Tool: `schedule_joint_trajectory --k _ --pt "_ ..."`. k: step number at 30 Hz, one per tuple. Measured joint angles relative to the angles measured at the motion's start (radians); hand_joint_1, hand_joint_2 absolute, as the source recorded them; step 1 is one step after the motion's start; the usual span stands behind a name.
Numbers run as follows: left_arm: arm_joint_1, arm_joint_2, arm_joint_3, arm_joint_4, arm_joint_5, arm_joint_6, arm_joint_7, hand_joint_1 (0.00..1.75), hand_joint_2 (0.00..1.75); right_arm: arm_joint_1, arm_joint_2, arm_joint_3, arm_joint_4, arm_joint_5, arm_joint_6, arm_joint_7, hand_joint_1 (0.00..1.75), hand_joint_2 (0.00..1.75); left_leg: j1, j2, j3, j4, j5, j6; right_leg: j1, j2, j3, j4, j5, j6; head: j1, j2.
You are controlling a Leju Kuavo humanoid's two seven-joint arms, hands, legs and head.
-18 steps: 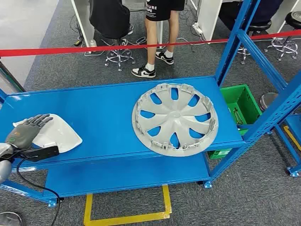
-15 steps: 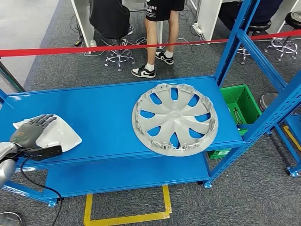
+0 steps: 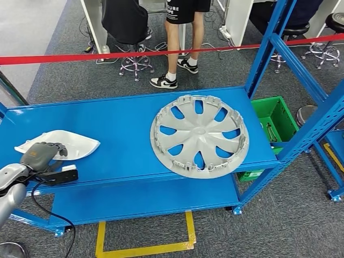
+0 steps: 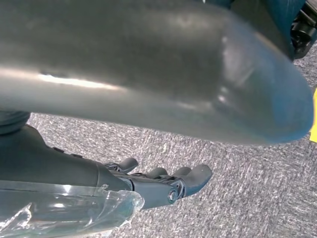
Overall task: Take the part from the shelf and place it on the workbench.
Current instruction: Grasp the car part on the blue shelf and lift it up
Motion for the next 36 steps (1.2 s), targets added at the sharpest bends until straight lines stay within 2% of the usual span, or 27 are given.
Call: schedule_joint_trajectory --k 4,13,20,24,25,33,36 --pt "0.003 -0.008 -0.001 -0.011 0.015 0.001 0.007 1.75 1.75 0.001 0.001 0.000 0.000 0.000 -0.003 -0.001 0.00 0.00 0.000 0.000 0.001 0.000 0.000 0.000 0.000 0.000 0.000 0.000 0.000 0.000 0.000 0.000" --pt "0.056 -0.076 0.025 -0.121 0.066 0.007 0.028 1.75 1.75 0.003 0.006 0.000 0.000 -0.001 -0.013 0.001 0.00 0.00 0.000 0.000 0.001 0.000 0.000 0.000 0.000 -0.001 0.001 0.000 0.000 0.000 0.000 0.000" --pt "0.069 -0.092 0.041 -0.150 0.067 0.007 0.030 1.75 1.75 0.005 0.007 0.000 0.000 -0.001 -0.013 0.001 0.00 0.00 0.000 0.000 0.001 0.000 0.000 0.000 0.000 -0.001 0.001 0.000 0.000 0.000 0.000 0.000" --pt "0.083 -0.099 0.045 -0.171 0.092 0.013 0.011 1.61 1.75 0.006 0.007 0.000 0.000 -0.002 -0.014 0.001 0.00 0.00 0.000 0.000 0.001 0.000 0.000 0.000 0.000 -0.001 0.001 0.000 0.000 0.000 0.000 0.000" --pt "0.094 -0.101 0.047 -0.191 0.103 0.016 -0.002 1.66 1.75 0.007 0.007 -0.001 0.000 -0.003 -0.014 0.001 0.00 0.00 0.000 0.000 0.001 0.000 0.000 0.000 0.000 -0.001 0.001 0.000 0.000 0.000 0.000 0.000" --pt "0.228 -0.128 0.040 -0.472 0.132 -0.014 -0.040 1.68 1.75 0.013 0.008 -0.003 0.000 -0.007 -0.018 -0.004 0.00 0.00 0.000 0.000 0.000 0.000 -0.002 0.001 -0.001 0.000 0.000 -0.001 0.000 0.000 0.000 0.000" --pt "0.288 -0.143 0.026 -0.570 0.124 0.005 -0.064 1.68 1.75 0.013 0.012 -0.006 0.000 -0.011 -0.029 -0.011 0.00 0.00 -0.004 0.001 -0.001 0.003 -0.007 0.009 -0.004 0.002 0.003 -0.006 0.001 0.007 0.000 0.000"
